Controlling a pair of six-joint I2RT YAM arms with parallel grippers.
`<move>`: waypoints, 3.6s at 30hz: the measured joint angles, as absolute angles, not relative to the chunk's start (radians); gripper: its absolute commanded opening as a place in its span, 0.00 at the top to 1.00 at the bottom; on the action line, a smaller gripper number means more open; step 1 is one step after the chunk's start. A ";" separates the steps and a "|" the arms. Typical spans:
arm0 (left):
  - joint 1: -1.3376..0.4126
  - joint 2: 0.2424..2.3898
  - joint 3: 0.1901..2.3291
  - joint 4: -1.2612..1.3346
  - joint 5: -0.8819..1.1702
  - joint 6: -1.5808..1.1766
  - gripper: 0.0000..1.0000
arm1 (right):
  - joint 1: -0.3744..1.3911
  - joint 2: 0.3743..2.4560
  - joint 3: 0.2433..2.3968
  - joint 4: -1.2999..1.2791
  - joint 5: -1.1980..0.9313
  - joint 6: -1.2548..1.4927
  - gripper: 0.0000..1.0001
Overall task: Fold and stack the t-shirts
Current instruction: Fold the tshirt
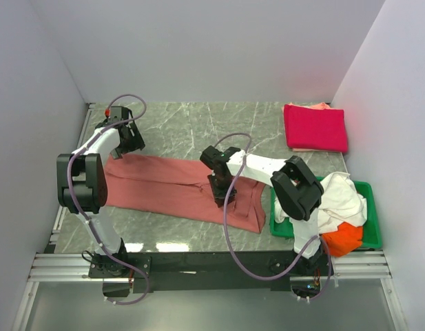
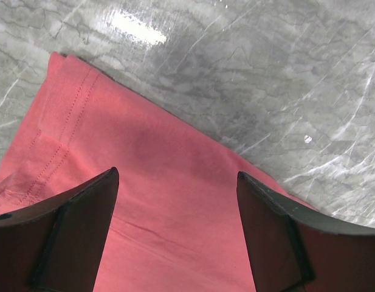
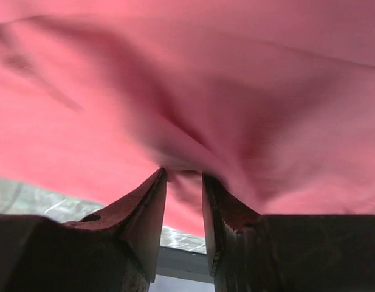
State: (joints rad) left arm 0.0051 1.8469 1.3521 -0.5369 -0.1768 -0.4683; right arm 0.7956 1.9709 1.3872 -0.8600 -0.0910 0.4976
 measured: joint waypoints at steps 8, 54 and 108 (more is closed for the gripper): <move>0.005 1.848 1.348 -0.536 -0.176 -0.465 0.16 | 0.763 1.948 1.360 -0.857 -0.043 0.542 0.63; 0.005 1.884 1.345 -0.535 -0.155 -0.465 0.16 | 0.770 2.005 1.463 -0.880 -0.080 0.482 0.62; 0.005 1.892 1.345 -0.528 -0.150 -0.465 0.15 | 0.770 2.020 1.591 -1.005 -0.430 0.407 0.55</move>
